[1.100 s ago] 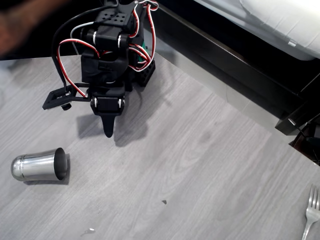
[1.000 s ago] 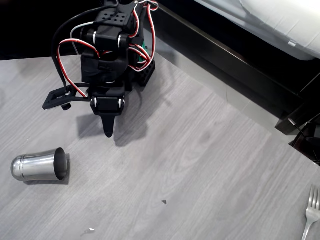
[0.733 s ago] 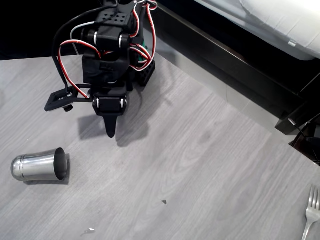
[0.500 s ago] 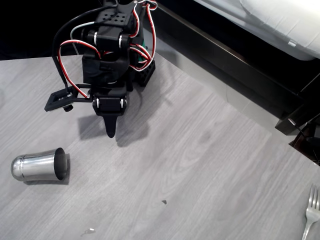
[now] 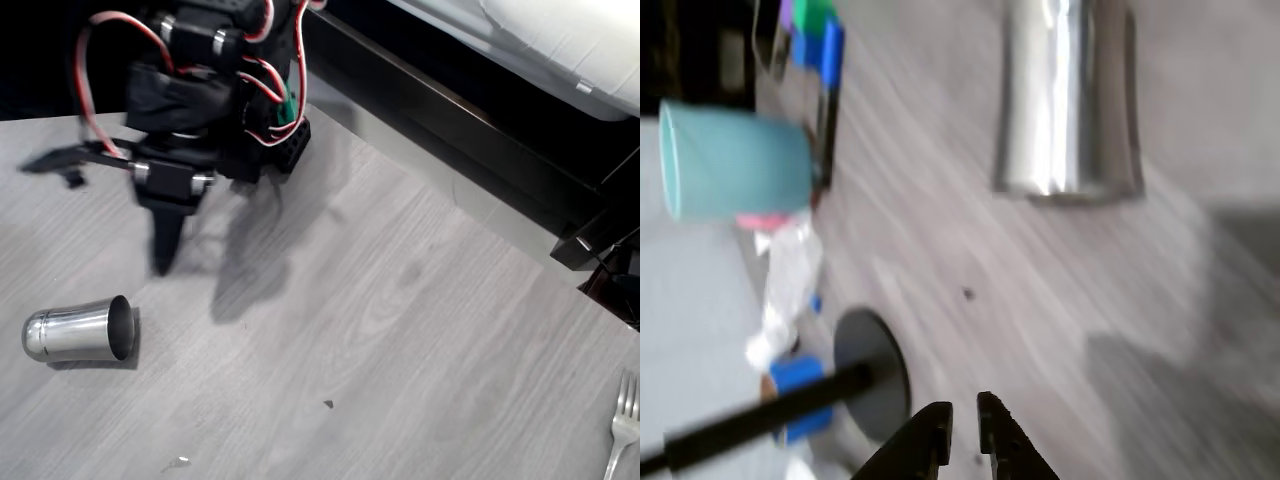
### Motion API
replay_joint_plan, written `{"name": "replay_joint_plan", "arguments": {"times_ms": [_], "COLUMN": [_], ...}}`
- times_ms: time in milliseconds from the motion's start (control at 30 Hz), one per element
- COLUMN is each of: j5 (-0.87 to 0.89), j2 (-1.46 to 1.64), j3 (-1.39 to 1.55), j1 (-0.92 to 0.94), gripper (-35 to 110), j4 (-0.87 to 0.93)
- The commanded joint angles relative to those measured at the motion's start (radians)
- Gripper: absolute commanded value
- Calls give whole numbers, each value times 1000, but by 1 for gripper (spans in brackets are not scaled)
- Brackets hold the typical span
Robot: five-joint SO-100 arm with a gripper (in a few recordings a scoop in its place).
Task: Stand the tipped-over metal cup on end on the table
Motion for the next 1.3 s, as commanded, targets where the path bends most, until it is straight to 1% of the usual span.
{"name": "replay_joint_plan", "arguments": {"times_ms": [0,100,167,233,333,400,533,667,867,1267], "j5": [-95,-193,-249,-301,-373,-416,-463,-474,-474,-456], "j2": [-529,-825,-950,-1022,-1068,-1080,-1112,-1166,-1296,-1416], "j3": [-380,-623,-735,-801,-821,-821,-833,-865,-931,-973], "j1": [126,218,255,276,295,307,331,357,387,367], "gripper": [0,1,9,17,27,29,32,35,35,35], "j4": [-18,64,118,155,178,183,206,241,261,250]}}
